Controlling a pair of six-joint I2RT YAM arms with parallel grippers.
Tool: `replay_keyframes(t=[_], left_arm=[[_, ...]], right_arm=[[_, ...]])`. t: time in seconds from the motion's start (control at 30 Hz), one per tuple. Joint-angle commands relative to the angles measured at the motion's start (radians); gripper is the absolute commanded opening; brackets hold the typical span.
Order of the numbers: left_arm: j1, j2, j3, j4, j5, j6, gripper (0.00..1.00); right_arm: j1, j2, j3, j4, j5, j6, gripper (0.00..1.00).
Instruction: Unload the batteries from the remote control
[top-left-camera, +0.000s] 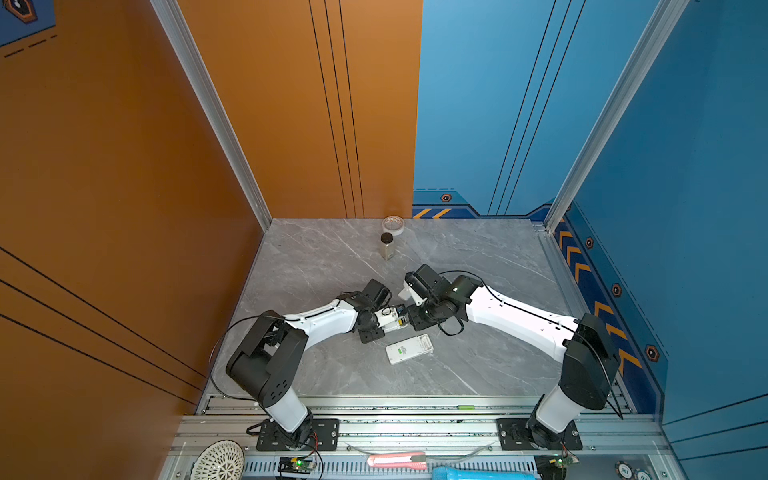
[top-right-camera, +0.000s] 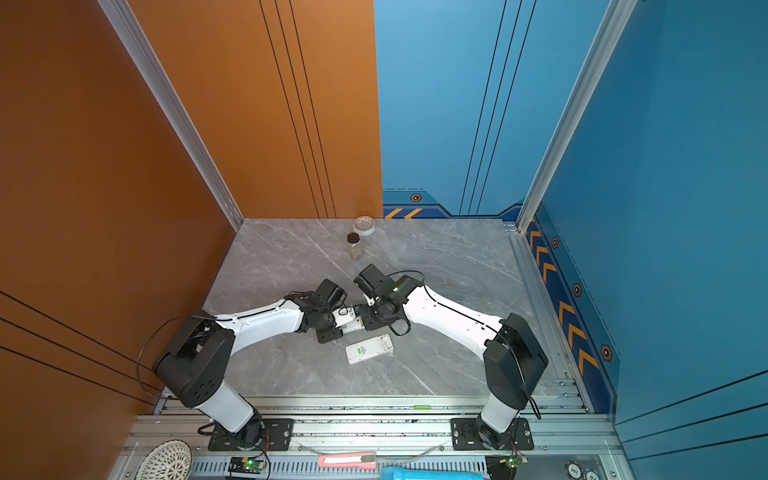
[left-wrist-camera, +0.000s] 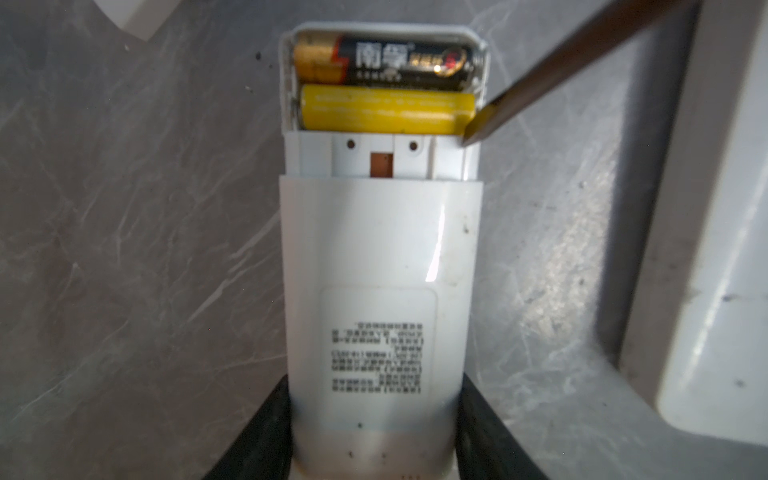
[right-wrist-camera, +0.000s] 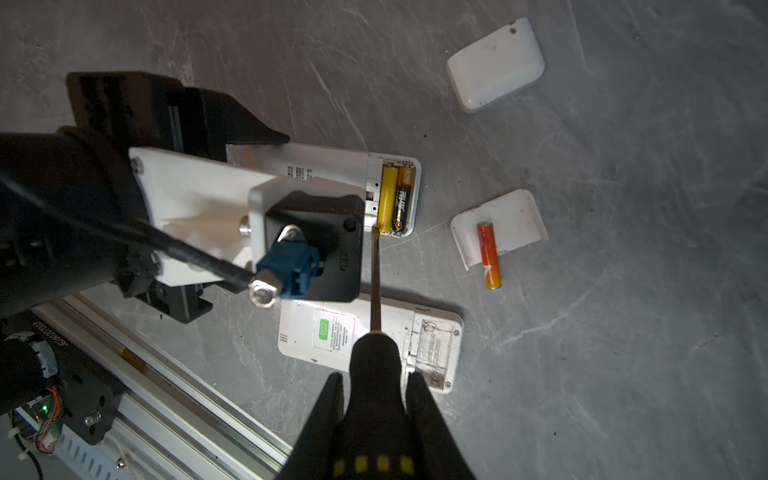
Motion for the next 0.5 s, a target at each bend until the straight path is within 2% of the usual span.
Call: replay_keyframes(t=[0.0, 0.47], left_arm=[[-0.006, -0.009, -0.005, -0.009, -0.027, 0.016, 0.27], [-0.007, -0.002, -0.001, -0.009, -0.049, 0.016, 0.26]], right_arm=[[-0.01, -0.021, -0.022, -0.033, 0.022, -0.025, 0.0], [-0.019, -0.038, -0.034, -0.058, 0.043, -0.034, 0.0]])
